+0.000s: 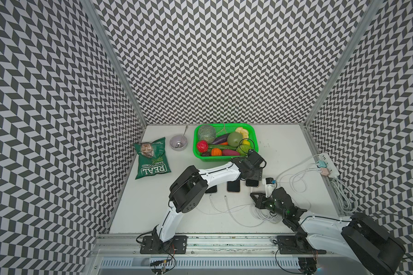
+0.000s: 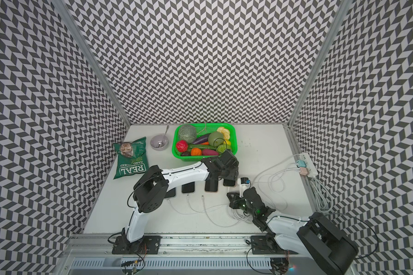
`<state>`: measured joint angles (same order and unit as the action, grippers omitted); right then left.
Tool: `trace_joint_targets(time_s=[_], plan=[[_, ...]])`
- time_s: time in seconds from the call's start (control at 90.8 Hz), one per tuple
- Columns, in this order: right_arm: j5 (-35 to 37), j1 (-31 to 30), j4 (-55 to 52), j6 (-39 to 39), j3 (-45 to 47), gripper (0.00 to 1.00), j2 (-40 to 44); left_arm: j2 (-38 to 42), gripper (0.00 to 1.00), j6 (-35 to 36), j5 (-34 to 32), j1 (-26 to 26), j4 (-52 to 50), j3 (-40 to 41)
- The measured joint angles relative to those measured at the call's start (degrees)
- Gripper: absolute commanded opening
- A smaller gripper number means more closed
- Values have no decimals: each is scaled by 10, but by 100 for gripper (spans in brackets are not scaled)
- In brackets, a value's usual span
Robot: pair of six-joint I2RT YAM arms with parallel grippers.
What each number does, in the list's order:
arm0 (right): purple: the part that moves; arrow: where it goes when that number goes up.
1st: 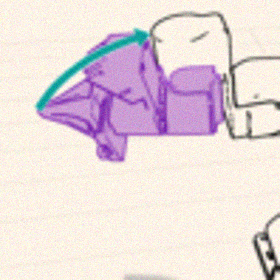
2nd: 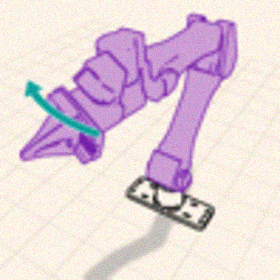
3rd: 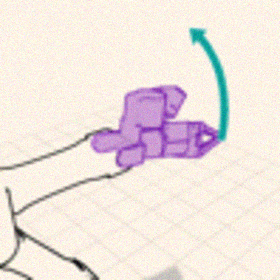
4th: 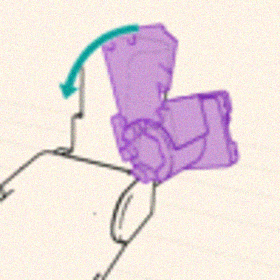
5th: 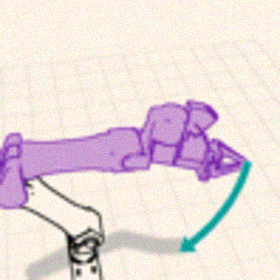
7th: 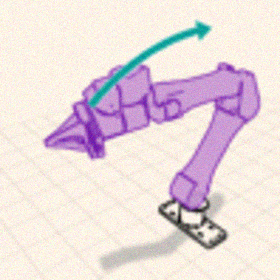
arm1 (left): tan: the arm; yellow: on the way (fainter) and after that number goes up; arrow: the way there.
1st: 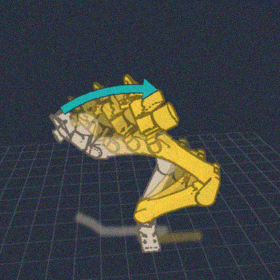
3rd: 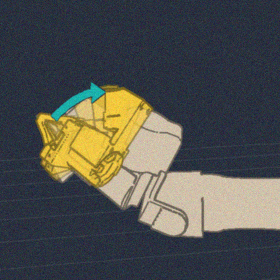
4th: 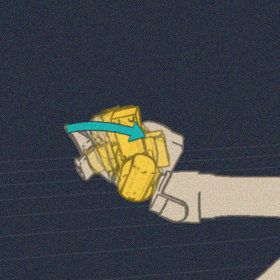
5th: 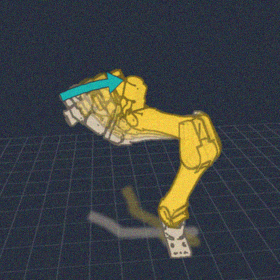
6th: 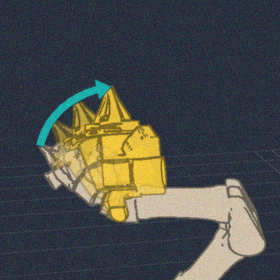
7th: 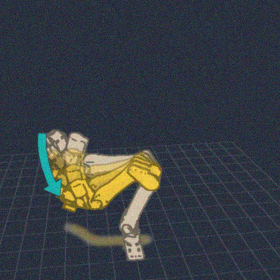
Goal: Unplug the charging cable from the phone
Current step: Remove the charging cable from the phone.
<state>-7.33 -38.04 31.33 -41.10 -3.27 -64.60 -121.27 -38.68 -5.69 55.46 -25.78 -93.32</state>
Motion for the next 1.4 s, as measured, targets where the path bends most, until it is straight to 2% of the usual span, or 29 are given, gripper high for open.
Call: trace_joint_targets(time_s=[0.551,0.859,1.157,1.399], plan=[[-12,0,13,0,21,0,17,0,0,0,10,-2,0,0],[-31,0,9,1,27,0,17,0,0,0,5,-20,2,-1],[-36,0,2,2,27,25,21,0,0,0,4,-19,2,-2],[-36,0,-20,7,27,46,58,0,0,0,3,-19,2,-2]])
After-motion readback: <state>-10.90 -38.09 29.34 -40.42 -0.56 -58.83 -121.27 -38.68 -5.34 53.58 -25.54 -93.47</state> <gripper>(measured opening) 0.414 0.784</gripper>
